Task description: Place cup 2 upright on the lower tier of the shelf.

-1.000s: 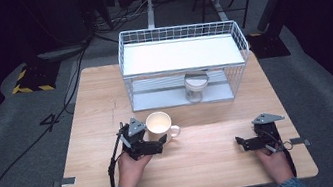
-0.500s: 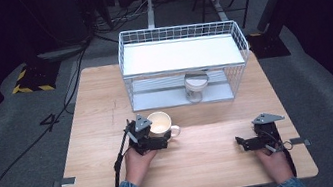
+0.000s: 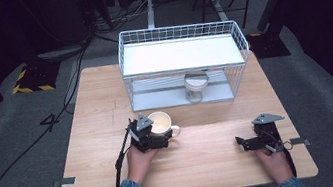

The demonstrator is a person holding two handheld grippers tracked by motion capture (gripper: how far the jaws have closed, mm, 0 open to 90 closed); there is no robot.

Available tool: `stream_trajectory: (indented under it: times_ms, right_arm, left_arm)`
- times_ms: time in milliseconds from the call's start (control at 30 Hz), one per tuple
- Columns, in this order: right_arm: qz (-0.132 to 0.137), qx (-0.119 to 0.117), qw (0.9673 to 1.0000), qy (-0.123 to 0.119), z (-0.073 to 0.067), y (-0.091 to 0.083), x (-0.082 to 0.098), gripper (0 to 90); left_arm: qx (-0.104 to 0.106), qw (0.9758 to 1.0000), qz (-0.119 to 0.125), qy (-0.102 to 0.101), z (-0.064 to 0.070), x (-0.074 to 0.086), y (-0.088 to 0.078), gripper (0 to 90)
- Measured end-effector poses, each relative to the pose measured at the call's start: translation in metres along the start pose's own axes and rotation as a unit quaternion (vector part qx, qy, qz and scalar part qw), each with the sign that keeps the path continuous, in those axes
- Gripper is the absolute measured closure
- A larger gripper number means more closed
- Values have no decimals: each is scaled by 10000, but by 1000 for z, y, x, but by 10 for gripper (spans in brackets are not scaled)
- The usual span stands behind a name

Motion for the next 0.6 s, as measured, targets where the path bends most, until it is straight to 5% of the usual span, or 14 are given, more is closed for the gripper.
stream_trajectory:
  times_ms: [333, 600]
  right_arm:
    - [-3, -14, 10000, -3, 0, 0, 0, 5]
    - [-1, 0, 10000, -1, 0, 0, 0, 5]
  left_arm:
    - [-273, 9982, 46, 541, 5, -3, -1, 83]
    - [-296, 9981, 70, 545, 5, -4, -2, 88]
Point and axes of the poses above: each handheld gripper's, and its own axes: y roughly forward along the jaws, x roughly out of its underside, z roughly to its right, the point moved 4 cm from there along y, roughly forward along the jaws, and after that the axes turned 8 degrees about x, right-handed, at the moved point
